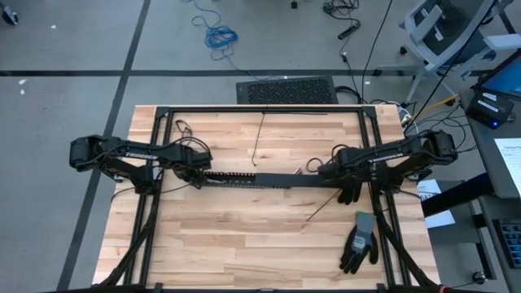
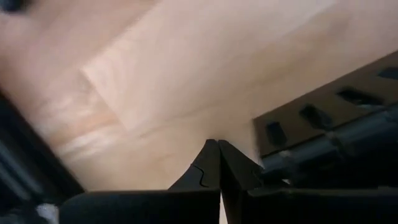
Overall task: Ziptie cables
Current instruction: Close the black cable duct cover
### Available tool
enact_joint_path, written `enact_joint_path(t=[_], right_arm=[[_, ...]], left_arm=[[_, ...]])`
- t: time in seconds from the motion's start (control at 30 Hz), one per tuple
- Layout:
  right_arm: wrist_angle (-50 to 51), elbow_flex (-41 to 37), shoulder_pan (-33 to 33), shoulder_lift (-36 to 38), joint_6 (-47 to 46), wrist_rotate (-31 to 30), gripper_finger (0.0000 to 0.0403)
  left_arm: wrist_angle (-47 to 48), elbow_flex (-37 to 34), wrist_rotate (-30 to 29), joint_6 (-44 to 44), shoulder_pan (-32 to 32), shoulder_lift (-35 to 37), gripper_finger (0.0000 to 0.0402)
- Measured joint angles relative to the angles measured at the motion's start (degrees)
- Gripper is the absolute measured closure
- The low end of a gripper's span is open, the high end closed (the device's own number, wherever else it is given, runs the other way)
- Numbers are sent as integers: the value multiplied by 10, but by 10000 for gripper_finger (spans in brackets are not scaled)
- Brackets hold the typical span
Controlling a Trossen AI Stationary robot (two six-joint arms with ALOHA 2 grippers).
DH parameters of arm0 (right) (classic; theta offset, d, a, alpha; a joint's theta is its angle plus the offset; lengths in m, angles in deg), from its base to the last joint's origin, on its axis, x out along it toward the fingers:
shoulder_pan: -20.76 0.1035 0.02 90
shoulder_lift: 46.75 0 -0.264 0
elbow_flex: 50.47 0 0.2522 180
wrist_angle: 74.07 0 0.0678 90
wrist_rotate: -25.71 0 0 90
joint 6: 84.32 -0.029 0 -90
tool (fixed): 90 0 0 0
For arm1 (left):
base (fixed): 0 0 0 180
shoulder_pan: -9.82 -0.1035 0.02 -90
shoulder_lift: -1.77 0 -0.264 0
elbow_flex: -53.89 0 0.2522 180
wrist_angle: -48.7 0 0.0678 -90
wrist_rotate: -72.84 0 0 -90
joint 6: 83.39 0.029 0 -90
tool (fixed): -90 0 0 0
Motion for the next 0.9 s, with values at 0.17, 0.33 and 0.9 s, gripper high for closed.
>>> enact_joint_path(t=[0.17,0.33,0.9], right_arm=[[45,-1,0,1,4,6,403],[-33,-24,7,-3,-31,19,403],[-79,-29,14,-4,-46,47,403]], left_arm=[[21,0,-24,9,0,0,401],[27,0,-26,9,0,0,401],[32,0,-40,10,0,0,401]])
